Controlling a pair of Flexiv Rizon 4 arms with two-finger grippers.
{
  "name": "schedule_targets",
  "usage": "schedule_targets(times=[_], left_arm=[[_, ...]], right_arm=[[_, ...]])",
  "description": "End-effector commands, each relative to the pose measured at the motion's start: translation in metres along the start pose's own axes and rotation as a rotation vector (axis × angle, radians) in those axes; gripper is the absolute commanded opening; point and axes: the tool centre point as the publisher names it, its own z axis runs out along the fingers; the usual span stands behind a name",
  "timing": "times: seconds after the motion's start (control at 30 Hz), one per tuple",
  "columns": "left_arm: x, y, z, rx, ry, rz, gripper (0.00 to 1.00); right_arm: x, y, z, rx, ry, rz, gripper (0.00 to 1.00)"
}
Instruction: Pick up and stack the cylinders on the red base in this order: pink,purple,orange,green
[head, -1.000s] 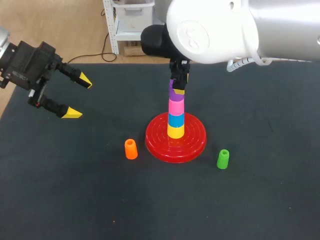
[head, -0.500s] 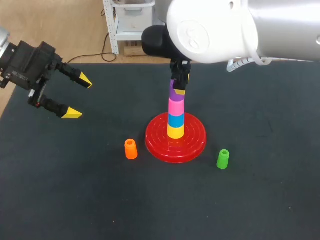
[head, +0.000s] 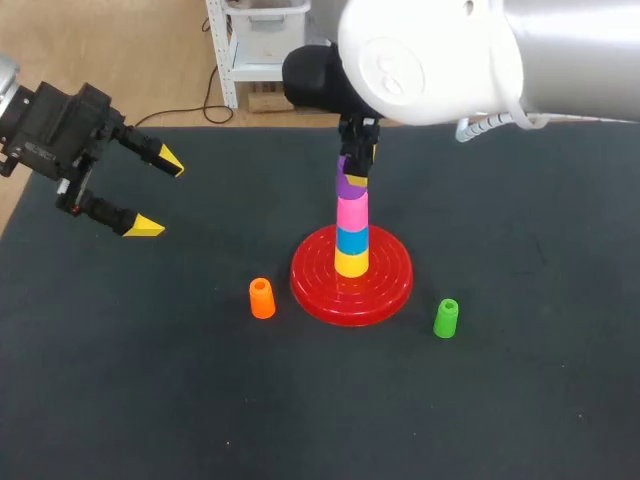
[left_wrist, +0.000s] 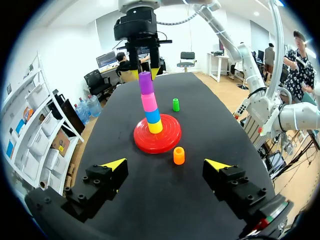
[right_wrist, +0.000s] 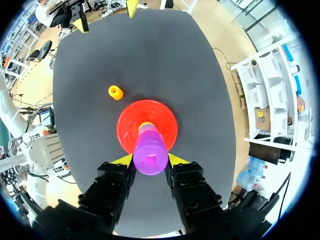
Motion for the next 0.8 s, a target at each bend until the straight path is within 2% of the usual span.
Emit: schedule_targets(times=[0.03,0.8], left_arm=[[0.001,0.001,0.0,0.001,-0.001,0.001,1.0],[0.001,0.001,0.0,0.001,-0.001,0.001,1.0]], right_arm=[[0.004,0.003,0.003,0.005,-0.006,0.002,0.0],[0.003,0.001,0.014,-0.015,0.008,0.01,0.0]])
